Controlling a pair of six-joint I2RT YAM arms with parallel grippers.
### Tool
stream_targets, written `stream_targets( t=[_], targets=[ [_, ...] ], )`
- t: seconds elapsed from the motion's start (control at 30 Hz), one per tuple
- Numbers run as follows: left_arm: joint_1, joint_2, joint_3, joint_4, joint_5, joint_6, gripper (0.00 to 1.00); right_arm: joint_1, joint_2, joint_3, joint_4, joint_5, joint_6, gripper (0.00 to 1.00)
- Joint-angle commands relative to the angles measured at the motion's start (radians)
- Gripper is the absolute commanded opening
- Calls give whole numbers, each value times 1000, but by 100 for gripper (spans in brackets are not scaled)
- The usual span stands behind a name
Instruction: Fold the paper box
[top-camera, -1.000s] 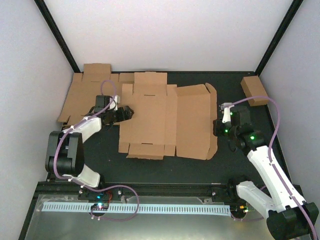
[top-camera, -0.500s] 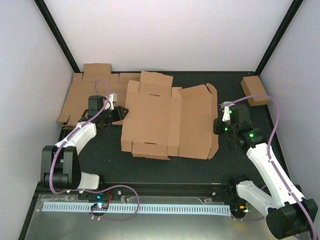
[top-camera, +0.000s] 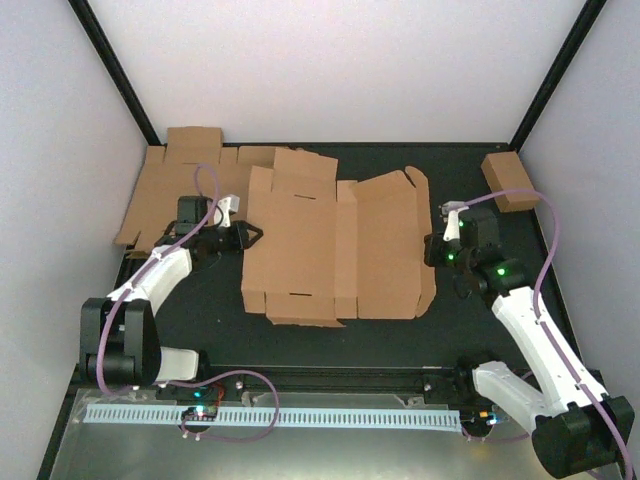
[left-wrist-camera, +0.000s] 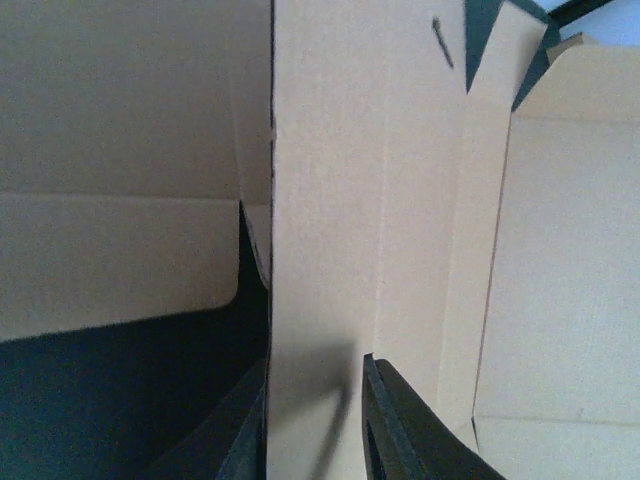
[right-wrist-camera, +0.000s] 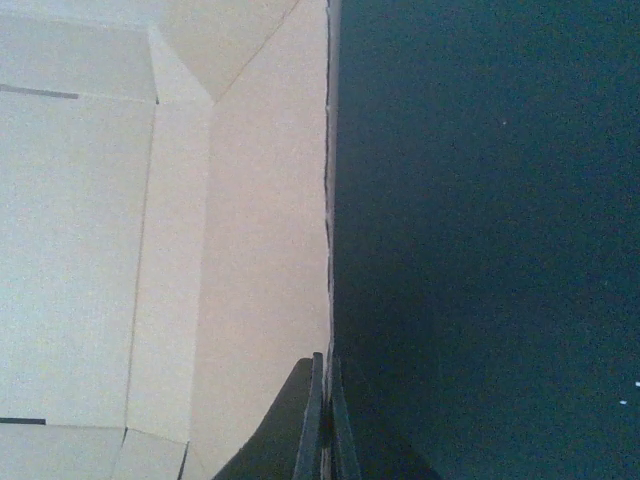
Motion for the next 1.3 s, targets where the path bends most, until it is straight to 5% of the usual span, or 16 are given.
stream_targets(
  t=[0.0, 0.2, 0.43, 0.63, 0.87, 1.27],
  targets=[
    [-7, 7, 28, -86, 42, 25, 23, 7, 0, -14, 32, -56, 11, 4],
    [-9, 48, 65, -164, 4, 39, 13, 6, 7, -7, 24, -55, 6, 4],
    [-78, 27, 115, -284, -290, 72, 8, 6, -2, -22, 22, -71, 19, 9],
    [-243, 48, 206, -362, -579, 39, 2, 6, 6, -69, 56, -162, 62, 13],
    [-351, 86, 341, -433, -780, 99, 2, 6, 11, -63, -2, -48, 101, 63],
    [-588, 232, 593, -667, -1114, 262, 3, 6, 58, 36, -10, 60, 124, 81]
  ],
)
